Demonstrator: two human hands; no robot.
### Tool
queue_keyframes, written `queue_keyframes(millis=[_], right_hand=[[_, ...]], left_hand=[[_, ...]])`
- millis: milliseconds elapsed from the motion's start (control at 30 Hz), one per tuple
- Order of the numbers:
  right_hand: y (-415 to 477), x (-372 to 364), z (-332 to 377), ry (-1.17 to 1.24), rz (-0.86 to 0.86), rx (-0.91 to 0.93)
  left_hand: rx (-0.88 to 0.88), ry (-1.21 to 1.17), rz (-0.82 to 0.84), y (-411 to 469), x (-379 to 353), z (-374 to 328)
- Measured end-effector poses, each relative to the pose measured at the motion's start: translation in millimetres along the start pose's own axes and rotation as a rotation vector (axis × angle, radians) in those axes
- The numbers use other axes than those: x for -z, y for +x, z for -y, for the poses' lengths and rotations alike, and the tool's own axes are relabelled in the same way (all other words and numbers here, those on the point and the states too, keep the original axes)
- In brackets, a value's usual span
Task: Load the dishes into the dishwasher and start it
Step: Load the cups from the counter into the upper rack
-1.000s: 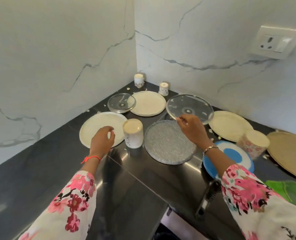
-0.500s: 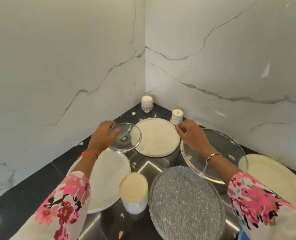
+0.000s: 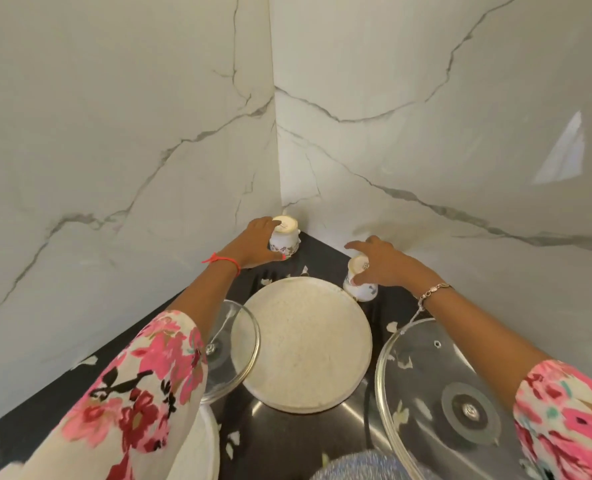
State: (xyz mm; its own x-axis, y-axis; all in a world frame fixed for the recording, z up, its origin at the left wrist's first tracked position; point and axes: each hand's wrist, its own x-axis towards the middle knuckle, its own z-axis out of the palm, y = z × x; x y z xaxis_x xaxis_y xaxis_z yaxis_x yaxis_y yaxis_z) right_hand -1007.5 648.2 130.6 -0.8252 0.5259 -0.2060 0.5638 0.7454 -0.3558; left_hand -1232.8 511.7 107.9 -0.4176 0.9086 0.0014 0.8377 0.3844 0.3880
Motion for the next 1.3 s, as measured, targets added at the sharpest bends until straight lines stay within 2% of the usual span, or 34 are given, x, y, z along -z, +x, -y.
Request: queue_keyframes(millis=[167,333,700,867,1033,1300], right_hand=[[15,-5,-7,0.006,0.071,0.020],[21,-8,-10,0.047,0.062,0.022],[-8,15,17,0.097,-0.013,0.020],[-59,40,42,0.061,-0.036,0.033],[-137,45,63,0.064,-0.017,0.000],[-262,14,86,0.061,-0.032,-0.026]], left_hand=[[0.026,0.008,0.018,40,-15,9],[0.023,-0.173,-0.043,55,-22,7],[0.018,-0.172,-0.124,17,16,-16],[0.039,-0.162,-0.105,-35,56,-50],[0.064,-0.155,-0.026,-126,80,-99],[0.017,-0.224,0.002,-263,58,-141]])
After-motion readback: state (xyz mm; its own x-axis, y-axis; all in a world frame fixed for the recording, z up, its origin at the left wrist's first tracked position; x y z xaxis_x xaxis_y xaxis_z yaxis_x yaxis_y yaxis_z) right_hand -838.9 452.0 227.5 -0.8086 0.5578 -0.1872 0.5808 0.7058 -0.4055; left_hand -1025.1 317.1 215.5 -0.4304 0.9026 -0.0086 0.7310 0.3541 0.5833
